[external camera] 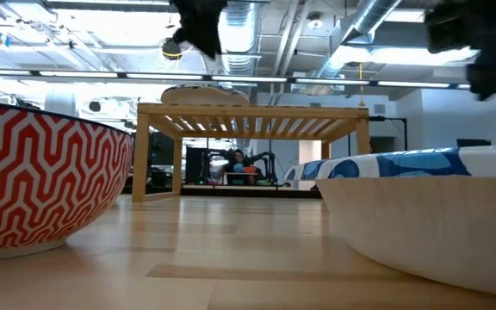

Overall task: Place and stack bowls onto a shelf
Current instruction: Stack the white patterned bowl on top of the other white patterned bowl on the shelf

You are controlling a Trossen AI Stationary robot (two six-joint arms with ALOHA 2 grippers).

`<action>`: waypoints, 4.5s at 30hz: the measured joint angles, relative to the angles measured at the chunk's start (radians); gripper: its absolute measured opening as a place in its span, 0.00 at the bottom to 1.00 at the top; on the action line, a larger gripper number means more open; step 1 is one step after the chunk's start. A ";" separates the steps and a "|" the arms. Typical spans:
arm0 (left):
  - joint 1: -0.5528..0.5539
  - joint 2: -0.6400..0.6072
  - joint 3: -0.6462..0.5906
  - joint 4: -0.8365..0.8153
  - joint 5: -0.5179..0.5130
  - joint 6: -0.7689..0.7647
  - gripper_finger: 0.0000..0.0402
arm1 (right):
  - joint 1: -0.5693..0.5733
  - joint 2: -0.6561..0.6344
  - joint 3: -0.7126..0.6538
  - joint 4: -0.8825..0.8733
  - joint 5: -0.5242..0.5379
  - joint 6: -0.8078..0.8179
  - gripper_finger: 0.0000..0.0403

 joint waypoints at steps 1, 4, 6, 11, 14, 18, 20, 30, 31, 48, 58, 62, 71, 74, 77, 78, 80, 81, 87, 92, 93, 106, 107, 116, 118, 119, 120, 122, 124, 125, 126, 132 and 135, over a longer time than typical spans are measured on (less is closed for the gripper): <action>-0.007 -0.019 0.000 0.030 0.051 -0.010 0.33 | 0.039 0.021 0.000 -0.008 -0.013 -0.002 0.67; -0.055 -0.080 -0.050 0.166 0.183 -0.037 0.33 | 0.167 0.087 0.000 -0.014 -0.040 -0.017 0.67; -0.105 -0.120 -0.118 0.274 0.205 -0.051 0.33 | 0.257 0.128 0.000 -0.011 -0.045 -0.017 0.67; -0.247 -0.185 -0.300 0.433 0.122 -0.055 0.33 | 0.442 0.233 -0.009 -0.004 -0.033 0.007 0.67; -0.328 -0.210 -0.407 0.541 0.021 -0.066 0.33 | 0.489 0.287 -0.045 0.007 -0.011 0.070 0.67; -0.394 -0.215 -0.517 0.669 -0.022 -0.107 0.33 | 0.508 0.341 -0.100 0.076 -0.004 0.115 0.67; -0.405 -0.215 -0.543 0.700 -0.023 -0.127 0.33 | 0.508 0.362 -0.127 0.123 -0.008 0.120 0.67; -0.408 -0.218 -0.573 0.704 0.019 -0.178 0.33 | 0.481 0.441 -0.175 0.267 -0.051 0.141 0.48; -0.408 -0.218 -0.573 0.702 0.020 -0.184 0.33 | 0.476 0.440 -0.175 0.274 -0.052 0.141 0.42; -0.413 -0.190 -0.571 0.701 0.074 -0.240 0.36 | 0.276 0.217 -0.152 0.090 -0.005 0.138 0.10; -0.461 -0.005 -0.573 0.924 0.168 -0.287 0.54 | -0.012 0.024 -0.049 0.070 0.312 0.147 0.08; -0.459 0.039 -0.571 0.982 0.121 -0.332 0.58 | -0.094 0.020 -0.013 0.114 0.424 0.094 0.08; -0.454 0.062 -0.572 0.929 -0.049 -0.368 0.58 | -0.158 0.067 -0.001 0.309 0.459 -0.074 0.09; -0.455 0.062 -0.572 0.917 -0.058 -0.373 0.58 | -0.164 0.074 -0.001 0.368 0.466 -0.136 0.09; -0.460 0.059 -0.571 0.910 -0.051 -0.387 0.57 | -0.174 0.075 -0.001 0.419 0.470 -0.206 0.07; -0.462 0.059 -0.572 0.909 -0.050 -0.394 0.55 | -0.178 0.075 -0.001 0.435 0.470 -0.228 0.07; -0.463 0.059 -0.572 0.908 -0.051 -0.416 0.50 | -0.184 0.074 -0.001 0.463 0.470 -0.267 0.07; -0.463 0.054 -0.572 0.906 -0.057 -0.433 0.46 | -0.185 0.074 -0.001 0.474 0.470 -0.281 0.07; -0.460 0.002 -0.571 0.862 -0.118 -0.453 0.15 | -0.189 0.072 -0.001 0.540 0.467 -0.315 0.12; -0.444 -0.053 -0.571 0.845 -0.134 -0.403 0.03 | -0.188 0.070 0.002 0.616 0.433 -0.316 0.18; -0.437 -0.064 -0.572 0.841 -0.133 -0.401 0.03 | -0.188 0.069 0.002 0.642 0.430 -0.316 0.20; -0.224 -0.288 -0.571 0.756 -0.232 -0.269 0.00 | -0.194 0.028 0.002 1.320 0.609 -0.504 0.64; -0.193 -0.306 -0.571 0.720 -0.257 -0.255 0.00 | -0.200 0.028 0.002 1.318 0.613 -0.515 0.64; 0.106 -0.323 -0.571 0.440 -0.107 -0.289 0.00 | -0.222 0.055 0.000 1.103 0.613 -0.403 0.63; 0.144 -0.295 -0.571 0.415 -0.074 -0.301 0.00 | -0.222 0.065 0.000 1.091 0.613 -0.379 0.63; 0.159 -0.281 -0.571 0.410 -0.056 -0.313 0.00 | -0.222 0.068 0.000 1.091 0.613 -0.370 0.63; 0.172 -0.266 -0.571 0.412 -0.035 -0.327 0.00 | -0.222 0.073 0.000 1.093 0.612 -0.362 0.63; 0.196 -0.235 -0.571 0.415 0.007 -0.351 0.01 | -0.222 0.083 0.000 1.098 0.610 -0.359 0.63; 0.213 -0.206 -0.571 0.413 0.041 -0.360 0.03 | -0.222 0.089 0.000 1.095 0.609 -0.356 0.63; 0.217 -0.194 -0.571 0.412 0.049 -0.365 0.05 | -0.222 0.089 0.000 1.094 0.607 -0.348 0.63; 0.220 -0.183 -0.571 0.412 0.058 -0.366 0.07 | -0.222 0.090 0.000 1.093 0.603 -0.334 0.63; 0.226 -0.170 -0.571 0.422 0.074 -0.353 0.24 | -0.222 0.093 0.000 1.091 0.575 -0.306 0.63; 0.226 -0.189 -0.572 0.419 0.078 -0.325 0.32 | -0.222 0.093 0.000 1.087 0.567 -0.295 0.63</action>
